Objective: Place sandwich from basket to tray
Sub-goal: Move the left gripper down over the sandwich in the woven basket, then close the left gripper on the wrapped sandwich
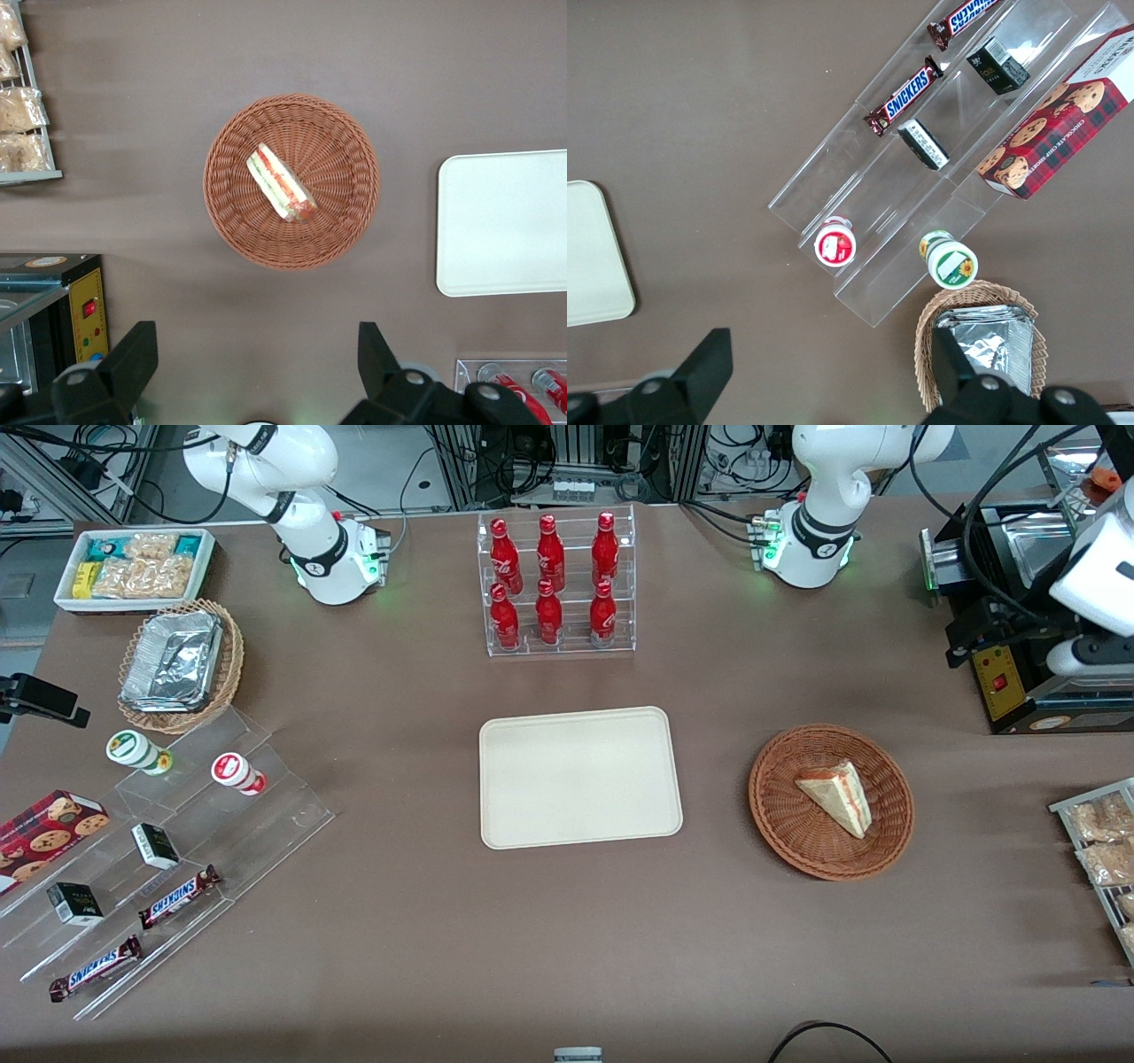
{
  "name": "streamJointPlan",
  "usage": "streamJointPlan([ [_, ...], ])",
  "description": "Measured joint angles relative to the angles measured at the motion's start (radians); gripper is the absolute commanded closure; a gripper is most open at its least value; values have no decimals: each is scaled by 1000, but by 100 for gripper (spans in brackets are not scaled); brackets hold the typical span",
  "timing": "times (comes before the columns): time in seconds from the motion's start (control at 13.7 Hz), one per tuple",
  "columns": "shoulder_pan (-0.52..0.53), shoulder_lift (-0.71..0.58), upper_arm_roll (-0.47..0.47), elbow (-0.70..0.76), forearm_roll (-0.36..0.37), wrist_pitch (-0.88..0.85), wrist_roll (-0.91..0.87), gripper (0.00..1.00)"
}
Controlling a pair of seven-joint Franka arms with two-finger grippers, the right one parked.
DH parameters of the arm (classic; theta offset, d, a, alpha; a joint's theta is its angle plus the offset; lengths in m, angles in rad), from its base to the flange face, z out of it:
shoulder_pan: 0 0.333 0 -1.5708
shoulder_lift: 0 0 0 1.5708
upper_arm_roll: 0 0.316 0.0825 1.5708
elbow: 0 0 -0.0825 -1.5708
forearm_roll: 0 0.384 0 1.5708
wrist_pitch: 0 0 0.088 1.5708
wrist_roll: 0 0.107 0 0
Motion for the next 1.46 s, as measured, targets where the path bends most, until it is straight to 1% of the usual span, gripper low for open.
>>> streamJointPlan([
  [0.22, 1, -13, 1, -27, 0, 30, 0, 0],
  [0.37, 1, 3, 1, -65, 0, 98, -1, 0],
  [0.51, 1, 37, 2, -155, 0, 240, -43, 0],
  [0.8, 1, 94, 2, -446, -1, 634, -169, 0],
  [0.95, 1, 113, 2, -555, -1, 752, -263, 0],
  [1.02, 1, 128, 2, -615, -1, 837, -318, 0],
  [1.1, 1, 145, 2, -650, -1, 890, -359, 0],
  [1.24, 1, 197, 2, -686, -1, 966, -433, 0],
  [1.46, 1, 275, 1, -687, -1, 1021, -488, 0],
])
